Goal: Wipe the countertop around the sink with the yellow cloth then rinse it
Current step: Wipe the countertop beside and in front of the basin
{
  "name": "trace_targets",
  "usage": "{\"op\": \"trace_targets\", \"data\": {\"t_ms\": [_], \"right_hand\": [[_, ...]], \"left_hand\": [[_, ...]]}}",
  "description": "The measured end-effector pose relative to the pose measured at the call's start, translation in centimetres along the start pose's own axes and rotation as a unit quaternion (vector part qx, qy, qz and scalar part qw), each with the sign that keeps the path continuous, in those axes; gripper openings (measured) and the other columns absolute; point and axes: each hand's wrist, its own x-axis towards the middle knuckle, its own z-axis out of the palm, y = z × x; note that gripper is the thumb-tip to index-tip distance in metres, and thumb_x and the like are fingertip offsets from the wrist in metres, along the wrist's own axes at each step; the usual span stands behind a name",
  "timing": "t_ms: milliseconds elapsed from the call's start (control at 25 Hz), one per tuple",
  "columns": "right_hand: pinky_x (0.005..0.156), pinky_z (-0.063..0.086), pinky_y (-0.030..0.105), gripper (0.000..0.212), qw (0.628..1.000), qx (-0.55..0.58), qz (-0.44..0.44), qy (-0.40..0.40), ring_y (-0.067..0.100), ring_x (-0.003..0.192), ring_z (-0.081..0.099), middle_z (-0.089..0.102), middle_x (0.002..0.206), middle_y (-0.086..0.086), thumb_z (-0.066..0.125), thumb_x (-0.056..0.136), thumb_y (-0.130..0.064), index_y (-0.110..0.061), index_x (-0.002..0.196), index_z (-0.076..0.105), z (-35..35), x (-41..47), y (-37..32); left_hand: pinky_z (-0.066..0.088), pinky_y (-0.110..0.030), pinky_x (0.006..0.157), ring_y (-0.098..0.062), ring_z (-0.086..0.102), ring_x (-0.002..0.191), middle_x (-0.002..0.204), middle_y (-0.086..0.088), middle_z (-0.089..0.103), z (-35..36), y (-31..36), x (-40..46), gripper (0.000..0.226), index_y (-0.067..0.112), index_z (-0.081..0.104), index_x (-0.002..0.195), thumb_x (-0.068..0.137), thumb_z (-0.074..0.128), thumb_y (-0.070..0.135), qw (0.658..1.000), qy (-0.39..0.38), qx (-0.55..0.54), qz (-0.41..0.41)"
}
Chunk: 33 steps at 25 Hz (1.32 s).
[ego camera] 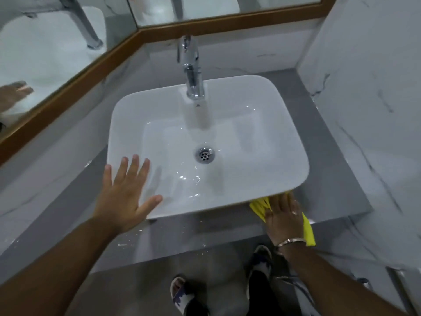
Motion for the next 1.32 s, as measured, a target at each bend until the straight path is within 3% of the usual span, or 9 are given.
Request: {"op": "trace_targets", "data": {"t_ms": [200, 400, 560, 720, 880, 960, 1080, 1200, 1320], "right_hand": [[0.103, 0.034, 0.058, 0.057, 0.99, -0.107, -0.085, -0.025, 0.049, 0.127, 0.037, 0.047, 0.136, 0.026, 0.024, 0.081, -0.032, -0.011, 0.124, 0.056, 0.6, -1.6, -3.6], [0.103, 0.036, 0.056, 0.065, 0.991, 0.017, 0.11, 0.069, 0.049, 0.126, 0.04, 0.041, 0.14, 0.03, 0.026, 0.081, -0.037, -0.002, 0.133, 0.046, -0.2, -4.1, -7.6], [0.107, 0.029, 0.054, 0.057, 0.998, 0.0, -0.063, -0.008, 0.046, 0.131, 0.037, 0.046, 0.139, 0.025, 0.029, 0.081, -0.032, -0.009, 0.126, 0.055, 2.2, -7.5, -15.7], [0.103, 0.037, 0.047, 0.059, 0.988, -0.082, -0.126, -0.033, 0.034, 0.135, 0.034, 0.041, 0.146, 0.014, 0.041, 0.081, -0.038, -0.015, 0.135, 0.045, 2.9, -6.0, -11.3], [0.105, 0.025, 0.051, 0.064, 0.998, -0.035, 0.057, -0.009, 0.044, 0.133, 0.031, 0.037, 0.146, 0.024, 0.022, 0.08, -0.028, -0.004, 0.136, 0.042, 1.9, -5.0, -10.2], [0.103, 0.034, 0.05, 0.058, 0.999, 0.014, 0.003, -0.049, 0.043, 0.126, 0.043, 0.047, 0.138, 0.024, 0.027, 0.082, -0.026, -0.005, 0.131, 0.048, 1.9, -7.4, -16.5], [0.105, 0.031, 0.047, 0.057, 0.971, 0.036, -0.238, -0.007, 0.035, 0.125, 0.046, 0.05, 0.139, 0.014, 0.044, 0.08, -0.033, -0.012, 0.133, 0.043, 3.4, -11.4, -23.7], [0.111, 0.029, 0.042, 0.059, 0.951, 0.013, -0.309, -0.031, 0.028, 0.134, 0.037, 0.041, 0.147, 0.005, 0.044, 0.082, -0.041, -0.022, 0.137, 0.039, 4.1, -9.3, -20.5], [0.117, 0.013, 0.04, 0.055, 0.985, -0.042, -0.168, -0.002, 0.033, 0.134, 0.038, 0.042, 0.146, 0.012, 0.04, 0.088, -0.036, -0.013, 0.138, 0.04, 3.2, -6.4, -11.6]], "left_hand": [[0.0, -0.057, 0.118, -0.032, -0.002, 0.148, 0.162, -0.011, 0.003, -0.1, -2.0, 0.5, 0.08, 0.022, 0.006, 0.154, 0.09, 0.009, 0.069, 0.991, 0.018, 0.035, 0.129], [0.004, -0.058, 0.118, -0.033, 0.008, 0.148, 0.161, -0.014, 0.015, 0.3, -2.3, 0.5, 0.078, 0.02, 0.015, 0.153, 0.09, 0.015, 0.067, 0.99, 0.026, 0.028, 0.135], [0.003, -0.059, 0.117, -0.032, 0.012, 0.148, 0.159, -0.014, 0.02, 0.4, -2.3, 0.6, 0.077, 0.021, 0.016, 0.153, 0.091, 0.017, 0.066, 0.99, 0.025, 0.033, 0.136], [0.005, -0.06, 0.117, -0.033, 0.014, 0.147, 0.159, -0.014, 0.021, 0.2, -2.2, 0.7, 0.078, 0.022, 0.017, 0.152, 0.089, 0.011, 0.067, 0.99, 0.018, 0.033, 0.134], [0.005, -0.06, 0.117, -0.033, 0.015, 0.147, 0.159, -0.013, 0.021, 0.1, -2.1, 0.8, 0.078, 0.023, 0.017, 0.152, 0.088, 0.01, 0.066, 0.991, 0.01, 0.037, 0.13], [0.004, -0.06, 0.117, -0.033, 0.015, 0.147, 0.159, -0.013, 0.022, 0.2, -2.1, 0.8, 0.076, 0.022, 0.017, 0.152, 0.089, 0.013, 0.064, 0.99, 0.011, 0.043, 0.131], [0.005, -0.06, 0.117, -0.034, 0.016, 0.147, 0.158, -0.014, 0.025, 0.2, -2.2, 0.8, 0.077, 0.022, 0.018, 0.152, 0.088, 0.012, 0.065, 0.991, 0.012, 0.044, 0.129], [0.005, -0.059, 0.118, -0.035, 0.017, 0.147, 0.158, -0.015, 0.025, 0.3, -2.1, 0.7, 0.078, 0.021, 0.019, 0.152, 0.088, 0.013, 0.066, 0.991, 0.017, 0.04, 0.129], [0.004, -0.059, 0.118, -0.034, 0.015, 0.147, 0.158, -0.015, 0.023, 0.3, -2.3, 0.8, 0.076, 0.022, 0.018, 0.152, 0.089, 0.016, 0.065, 0.991, 0.022, 0.044, 0.127]]}}
